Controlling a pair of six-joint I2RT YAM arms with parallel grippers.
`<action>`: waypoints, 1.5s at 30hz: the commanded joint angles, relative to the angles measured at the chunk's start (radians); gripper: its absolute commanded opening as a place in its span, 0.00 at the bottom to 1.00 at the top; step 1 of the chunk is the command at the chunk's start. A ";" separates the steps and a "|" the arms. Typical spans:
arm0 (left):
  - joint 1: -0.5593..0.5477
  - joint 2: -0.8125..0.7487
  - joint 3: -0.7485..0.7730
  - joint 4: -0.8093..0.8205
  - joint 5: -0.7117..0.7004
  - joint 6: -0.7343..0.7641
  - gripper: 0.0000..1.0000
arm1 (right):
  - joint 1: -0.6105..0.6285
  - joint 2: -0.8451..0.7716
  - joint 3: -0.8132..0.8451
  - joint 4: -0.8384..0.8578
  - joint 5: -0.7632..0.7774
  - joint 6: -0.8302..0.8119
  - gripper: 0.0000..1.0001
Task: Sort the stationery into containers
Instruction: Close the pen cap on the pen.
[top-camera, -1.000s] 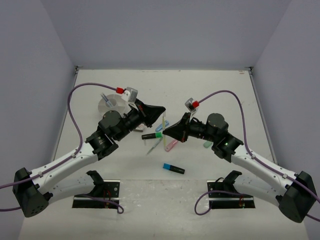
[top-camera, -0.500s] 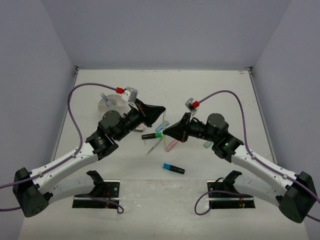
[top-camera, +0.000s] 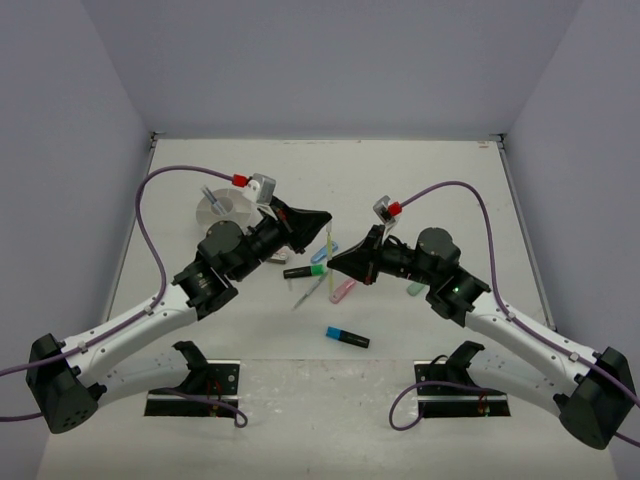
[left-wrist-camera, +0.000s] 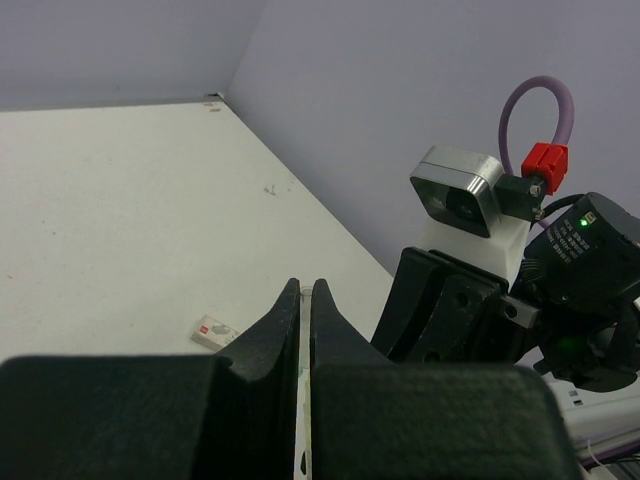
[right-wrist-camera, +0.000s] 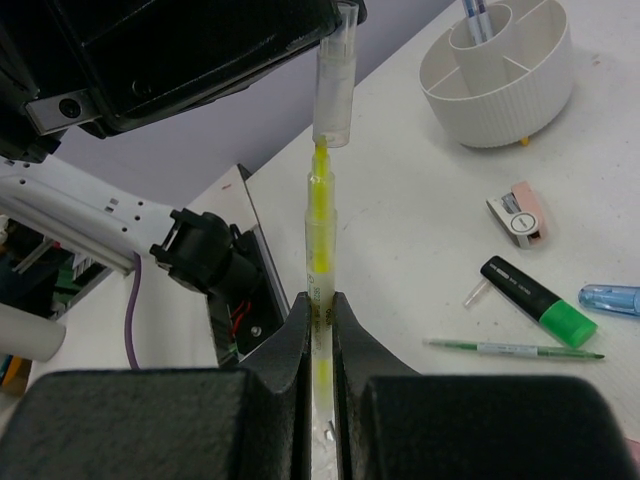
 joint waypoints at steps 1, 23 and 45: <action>0.008 0.001 0.008 0.047 0.009 -0.030 0.00 | 0.002 -0.011 0.050 0.020 0.026 -0.020 0.00; 0.008 -0.029 -0.096 0.142 0.041 -0.066 0.00 | 0.002 -0.002 0.156 0.031 0.079 0.022 0.00; 0.008 -0.015 -0.043 0.127 0.151 0.009 0.06 | 0.002 0.039 0.224 -0.030 -0.041 -0.083 0.00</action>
